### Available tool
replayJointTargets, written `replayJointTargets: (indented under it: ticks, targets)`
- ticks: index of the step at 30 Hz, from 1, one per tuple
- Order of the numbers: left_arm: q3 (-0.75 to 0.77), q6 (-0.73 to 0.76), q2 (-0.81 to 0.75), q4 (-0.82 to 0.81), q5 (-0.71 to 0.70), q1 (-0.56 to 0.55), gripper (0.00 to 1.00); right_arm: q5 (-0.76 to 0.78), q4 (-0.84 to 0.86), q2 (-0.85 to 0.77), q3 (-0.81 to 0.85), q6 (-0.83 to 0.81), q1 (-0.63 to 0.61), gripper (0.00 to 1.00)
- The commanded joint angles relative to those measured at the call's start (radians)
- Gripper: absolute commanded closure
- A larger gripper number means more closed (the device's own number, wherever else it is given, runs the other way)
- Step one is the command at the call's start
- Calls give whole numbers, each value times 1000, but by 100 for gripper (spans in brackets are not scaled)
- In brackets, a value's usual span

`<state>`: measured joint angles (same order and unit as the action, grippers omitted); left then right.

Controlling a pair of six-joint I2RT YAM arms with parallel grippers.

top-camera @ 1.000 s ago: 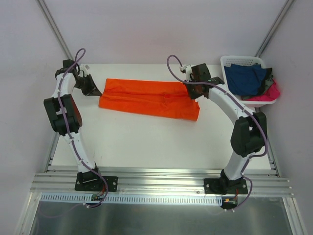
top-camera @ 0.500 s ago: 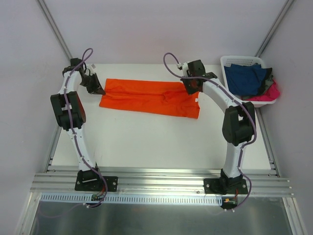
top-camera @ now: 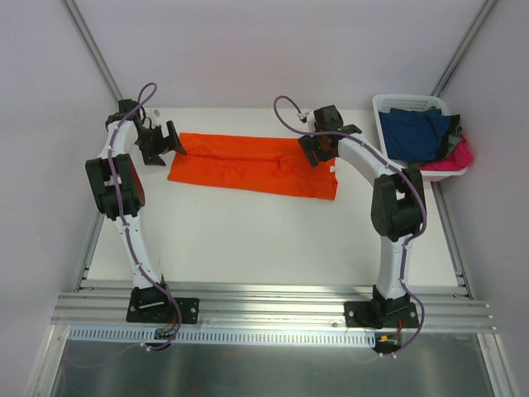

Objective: Fold and stack the t-shirts
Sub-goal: Fold the other side of the tshirt into a rectangle

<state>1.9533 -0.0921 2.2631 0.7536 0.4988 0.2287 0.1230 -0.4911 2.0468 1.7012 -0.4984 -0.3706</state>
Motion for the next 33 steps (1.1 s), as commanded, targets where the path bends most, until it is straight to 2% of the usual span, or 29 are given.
replayJointTargets:
  ticks: [1,5,9,18,25,33]
  targets:
    - [-25,-6,-74,4,33,3,1,38,25,-103,8,4,2,25]
    - [-68,-27,-112,4,75,-3,1,6,17,-158,-49,33,-4,25]
    - [-122,-44,-120,1,77,-17,1,-112,-33,-198,-96,113,-16,25]
    - [-106,-37,-85,3,70,-31,1,-305,-56,-202,-190,216,-41,28]
    - [-88,-9,-39,3,37,-48,1,-324,-58,-79,-85,233,-30,28]
    - [38,32,16,3,23,-75,2,-348,-55,36,40,306,-4,28]
